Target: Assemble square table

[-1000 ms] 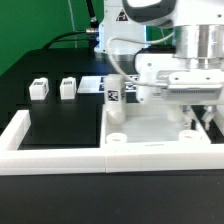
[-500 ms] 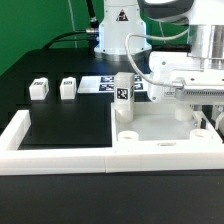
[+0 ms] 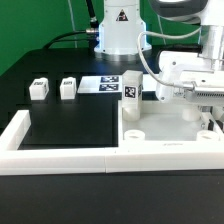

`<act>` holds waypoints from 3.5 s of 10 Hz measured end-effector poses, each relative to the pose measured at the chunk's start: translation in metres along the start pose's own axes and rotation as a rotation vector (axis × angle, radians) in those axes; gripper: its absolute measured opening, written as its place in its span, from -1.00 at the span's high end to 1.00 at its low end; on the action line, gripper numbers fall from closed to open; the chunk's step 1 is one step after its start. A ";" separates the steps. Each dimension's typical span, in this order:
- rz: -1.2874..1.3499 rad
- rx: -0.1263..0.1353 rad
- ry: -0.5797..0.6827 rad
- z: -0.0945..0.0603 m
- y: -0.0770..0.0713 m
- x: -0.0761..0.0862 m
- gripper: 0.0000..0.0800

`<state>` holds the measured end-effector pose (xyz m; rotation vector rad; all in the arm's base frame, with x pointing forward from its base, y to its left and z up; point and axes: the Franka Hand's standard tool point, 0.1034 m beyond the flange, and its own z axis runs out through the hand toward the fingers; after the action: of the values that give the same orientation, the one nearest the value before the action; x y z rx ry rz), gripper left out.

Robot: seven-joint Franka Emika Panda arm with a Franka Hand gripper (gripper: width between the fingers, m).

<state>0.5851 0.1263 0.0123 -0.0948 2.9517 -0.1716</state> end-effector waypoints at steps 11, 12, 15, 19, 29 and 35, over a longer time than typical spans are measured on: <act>0.028 0.047 0.007 0.002 -0.032 -0.003 -0.62; 0.028 0.047 0.007 0.002 -0.032 -0.003 -0.62; 0.029 0.056 -0.010 -0.011 -0.035 -0.010 -0.62; 0.057 0.120 -0.099 -0.087 -0.096 -0.024 -0.62; 0.595 0.072 -0.095 -0.071 -0.182 -0.003 -0.62; 1.254 0.143 0.026 -0.054 -0.218 0.085 -0.62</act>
Offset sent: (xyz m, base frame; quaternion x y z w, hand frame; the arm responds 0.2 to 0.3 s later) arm 0.0000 0.0000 0.0000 0.0000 0.0000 0.0000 1.0000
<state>0.5031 -0.0902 0.0761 1.6679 2.4220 -0.1767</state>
